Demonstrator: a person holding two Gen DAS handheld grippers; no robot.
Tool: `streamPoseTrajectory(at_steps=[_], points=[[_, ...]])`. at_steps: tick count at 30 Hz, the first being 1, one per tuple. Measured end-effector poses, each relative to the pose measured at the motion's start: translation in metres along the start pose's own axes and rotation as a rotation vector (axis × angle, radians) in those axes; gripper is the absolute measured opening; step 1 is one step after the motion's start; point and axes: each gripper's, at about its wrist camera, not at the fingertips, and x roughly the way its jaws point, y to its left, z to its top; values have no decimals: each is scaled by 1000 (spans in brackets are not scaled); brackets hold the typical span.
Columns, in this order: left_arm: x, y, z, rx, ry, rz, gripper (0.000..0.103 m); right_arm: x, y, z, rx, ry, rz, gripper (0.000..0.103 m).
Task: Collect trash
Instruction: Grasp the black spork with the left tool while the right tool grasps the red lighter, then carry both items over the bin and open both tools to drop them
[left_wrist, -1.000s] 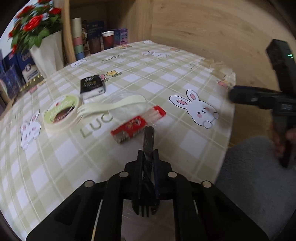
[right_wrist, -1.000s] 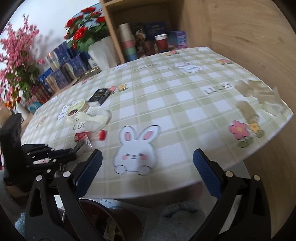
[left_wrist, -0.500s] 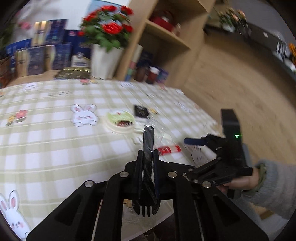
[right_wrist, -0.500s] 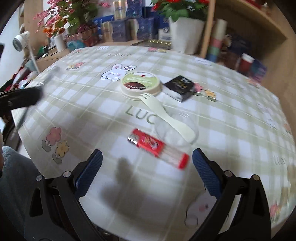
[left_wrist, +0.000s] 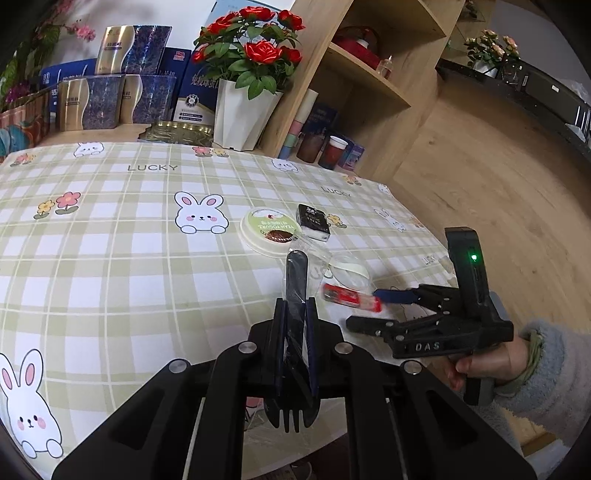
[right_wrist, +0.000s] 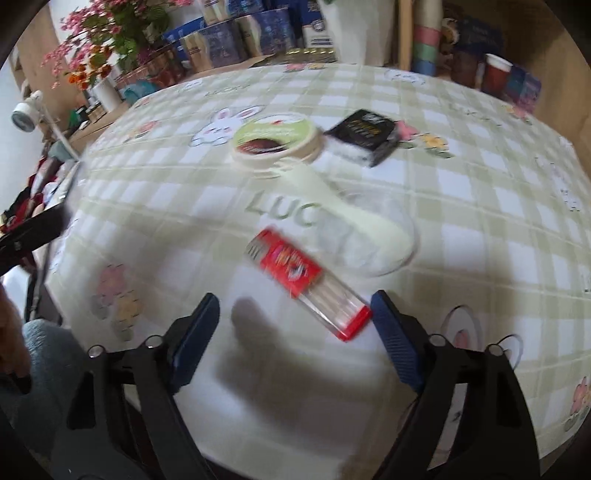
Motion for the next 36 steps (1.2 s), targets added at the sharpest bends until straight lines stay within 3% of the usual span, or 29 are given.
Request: streamPoseTrajectory(at_steps=[4,8,9,10,13,19,26,36], points=[[-2,1,-5,24,10,-1,11,4,14,6,3,13,30,78],[0,12,-8,0,14,-6,10,21,31,23,-83,3,-59,74],[1,14,-10,-9,18,-12,11,23,35,27,-102,5,-93,66],[3,15,-11,-14,22,-17,10,24,37,30,-100,4,-80,54],[8,17,-15,-11,26,-37,11,24,42,34,-105,13,-76,33],[-2,17,-24,9,18,-75,11,17,42,22,-53,-5,-83,31],[-22,9,-30,53,40,-50,10,8,51,9,-44,-47,-106,27],[-56,-22,-38,74,11,-50,10,-76,57,-18,18,-231,-11,26]])
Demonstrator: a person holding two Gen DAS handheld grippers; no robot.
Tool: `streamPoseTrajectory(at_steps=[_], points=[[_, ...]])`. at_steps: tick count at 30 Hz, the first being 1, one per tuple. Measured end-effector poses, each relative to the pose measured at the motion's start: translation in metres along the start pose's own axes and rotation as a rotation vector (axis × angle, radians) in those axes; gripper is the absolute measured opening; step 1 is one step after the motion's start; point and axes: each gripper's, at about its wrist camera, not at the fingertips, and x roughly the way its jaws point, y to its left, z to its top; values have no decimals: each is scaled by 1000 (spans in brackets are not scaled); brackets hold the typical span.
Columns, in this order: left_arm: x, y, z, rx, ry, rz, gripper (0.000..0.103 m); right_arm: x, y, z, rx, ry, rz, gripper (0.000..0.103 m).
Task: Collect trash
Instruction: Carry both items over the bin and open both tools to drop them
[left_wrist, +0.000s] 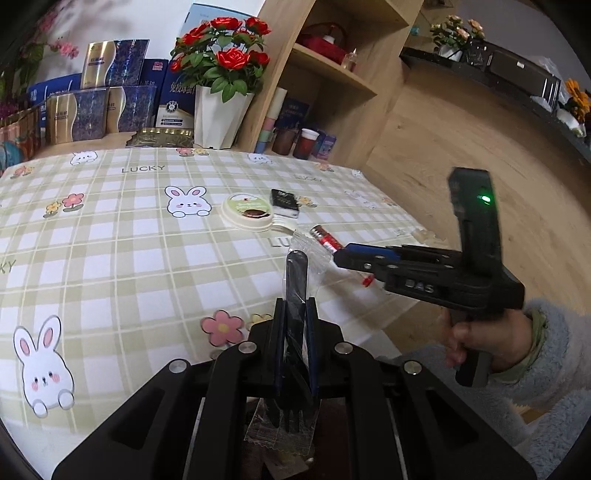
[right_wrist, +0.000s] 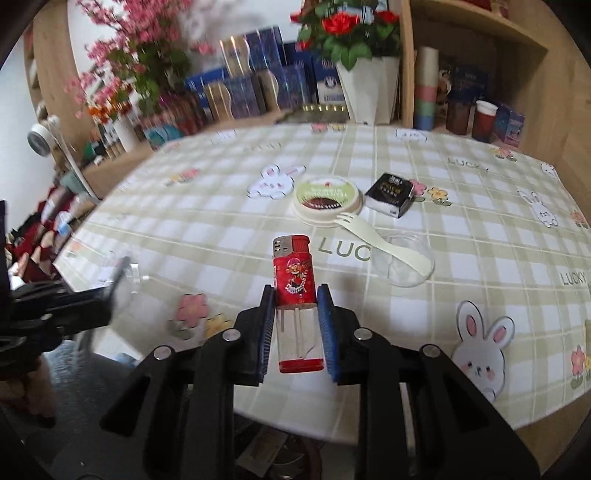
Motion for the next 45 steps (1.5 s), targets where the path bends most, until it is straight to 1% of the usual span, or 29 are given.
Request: streamPoseTrajectory(at_steps=[5,7,10,12,15,17,20,24,25,26,27,28,30,32,33,34,35,37,38,41,43,45], points=[[-9,-8,-5,-49,0,-7,10,-40,4,-22,47,-48,47,26],[-12,-11,-7,-62,2,6,10,-50,8,-37,66,-41,70,26],[-24,-15,-7,-78,-7,15,10,-59,18,-66,65,-7,99,26],[-32,-16,-8,-79,-14,19,10,-57,24,-88,56,46,118,26],[-42,-20,-14,-53,8,32,11,-42,28,-112,93,133,144,26],[-48,-22,-19,-34,29,36,10,-37,32,-119,103,151,149,26],[-54,-28,-26,-6,38,44,10,-31,43,-124,99,172,145,26],[-56,-34,-36,-3,41,39,10,-27,48,-133,107,200,158,27],[-56,-35,-38,-3,42,40,10,-26,48,-136,105,209,164,32],[-55,-36,-40,-7,43,38,10,-26,49,-138,100,216,169,40],[-54,-35,-44,-25,44,31,10,-27,45,-136,98,207,168,62],[-52,-34,-46,-43,44,27,10,-31,43,-135,101,182,158,73],[-49,-30,-51,-89,50,21,10,-34,34,-131,128,147,141,74],[-45,-30,-54,-102,64,19,10,-35,24,-126,176,122,104,76],[-43,-31,-56,-89,81,22,10,-37,20,-126,191,106,88,83],[-40,-33,-58,-66,101,31,10,-39,15,-124,208,80,68,95],[-37,-36,-60,-41,121,40,10,-42,9,-123,227,50,40,97],[-31,-39,-65,-17,158,53,10,-46,-1,-118,242,20,-2,97],[-27,-39,-68,-13,180,55,10,-49,-6,-115,232,9,-22,97],[-17,-43,-73,1,202,64,10,-63,-15,-109,169,-38,-114,97],[-10,-47,-74,-11,214,64,10,-73,-21,-106,146,-62,-160,97],[-4,-50,-74,-36,222,56,10,-85,-30,-104,166,-88,-179,97]])
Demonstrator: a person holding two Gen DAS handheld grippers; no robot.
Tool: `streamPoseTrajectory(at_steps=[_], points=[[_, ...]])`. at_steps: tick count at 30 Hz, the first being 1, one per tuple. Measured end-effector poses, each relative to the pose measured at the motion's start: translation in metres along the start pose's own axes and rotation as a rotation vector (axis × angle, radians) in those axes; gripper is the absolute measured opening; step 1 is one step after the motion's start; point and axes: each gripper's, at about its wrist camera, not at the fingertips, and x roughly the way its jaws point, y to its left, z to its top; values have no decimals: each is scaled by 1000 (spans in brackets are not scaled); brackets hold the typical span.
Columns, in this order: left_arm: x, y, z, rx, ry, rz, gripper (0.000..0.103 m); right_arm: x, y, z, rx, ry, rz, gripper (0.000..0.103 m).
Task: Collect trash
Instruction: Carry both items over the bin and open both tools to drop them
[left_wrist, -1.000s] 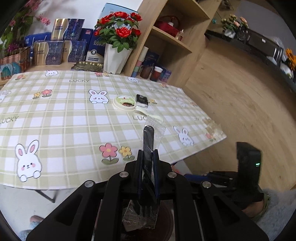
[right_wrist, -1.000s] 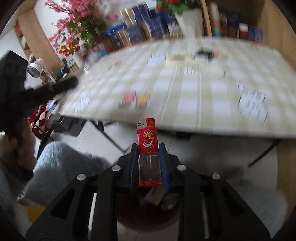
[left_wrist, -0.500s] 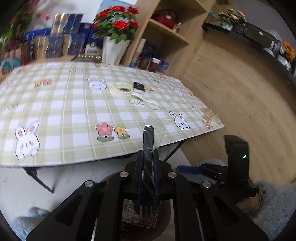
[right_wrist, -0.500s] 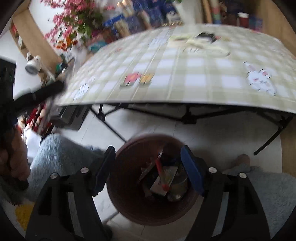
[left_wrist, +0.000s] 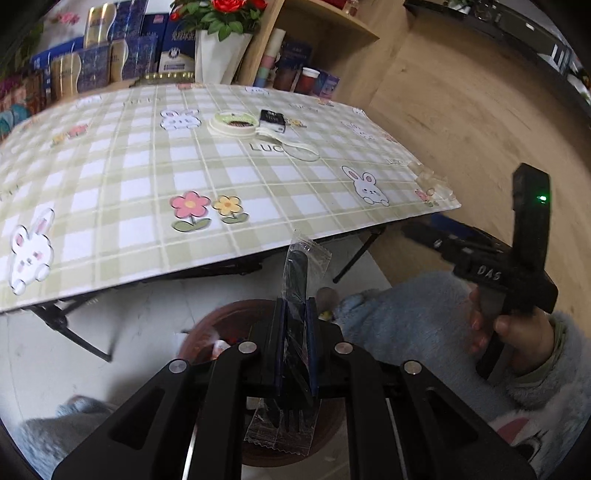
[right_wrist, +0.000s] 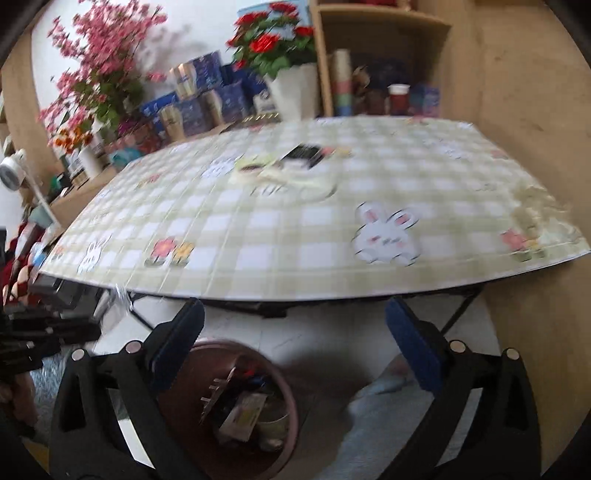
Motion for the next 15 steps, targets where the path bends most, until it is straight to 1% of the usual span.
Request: streamPoseTrajectory(at_steps=[4,8,11,12,13,14,15], points=[[7,-7,3,10,21,15,10,-11,-18,11,74,-19,6,97],[11,-8,-1,7,47,14,11,-20,-21,20,105,-46,-30,97],[17,-8,-10,18,101,19,11,-30,-24,25,167,-80,-16,97],[21,-7,-12,26,132,14,15,-33,-26,26,186,-91,-6,97],[24,-6,-13,34,149,27,19,-35,-28,27,196,-96,2,97],[25,-4,-13,42,154,53,34,-35,-27,27,194,-97,4,97],[24,-2,-12,40,144,73,54,-35,-28,27,186,-94,1,97]])
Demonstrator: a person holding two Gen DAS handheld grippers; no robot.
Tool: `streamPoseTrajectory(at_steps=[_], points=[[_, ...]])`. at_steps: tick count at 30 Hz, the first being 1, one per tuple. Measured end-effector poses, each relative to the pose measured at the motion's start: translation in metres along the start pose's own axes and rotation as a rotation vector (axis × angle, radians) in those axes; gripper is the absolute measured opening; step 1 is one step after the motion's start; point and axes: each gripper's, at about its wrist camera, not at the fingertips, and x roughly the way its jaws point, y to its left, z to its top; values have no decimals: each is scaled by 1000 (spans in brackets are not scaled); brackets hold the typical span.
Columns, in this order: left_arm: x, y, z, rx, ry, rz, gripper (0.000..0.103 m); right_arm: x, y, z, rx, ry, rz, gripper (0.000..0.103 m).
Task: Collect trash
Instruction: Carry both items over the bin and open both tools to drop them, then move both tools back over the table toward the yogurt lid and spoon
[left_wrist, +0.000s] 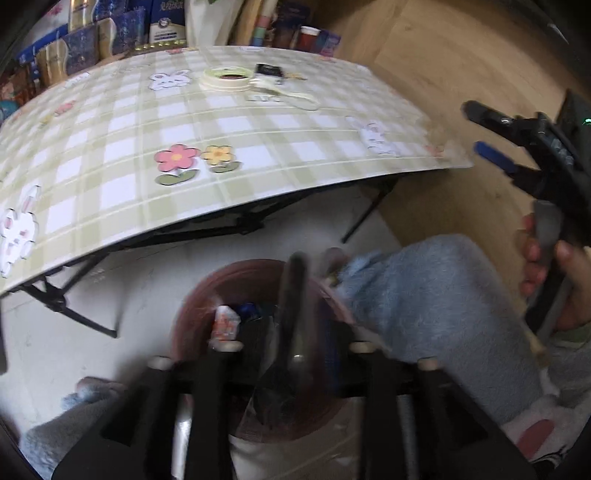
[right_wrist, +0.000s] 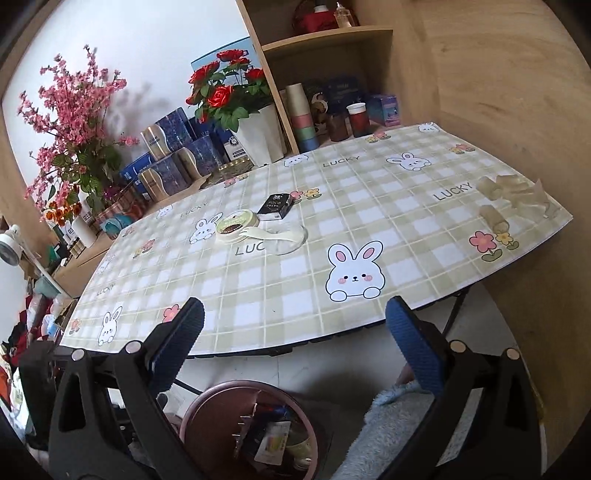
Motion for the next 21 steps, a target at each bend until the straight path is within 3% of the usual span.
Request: streamPoseTrajectory(at_steps=[3,6,11,17,21], points=[[-10,16,6,-67,-108,42,90,7,-2,-1,-19,23,-14,97],[-17,38,11,-149,-206,52,93,20,-10,-2,4,52,-32,97],[-28,84,31,-291,-277,83,95,38,-13,-7,-7,94,-40,97],[-52,107,60,-314,-385,127,96,57,-8,-12,-53,136,-67,97],[-48,112,86,-303,-383,111,96,64,-7,-4,-47,146,-59,97]])
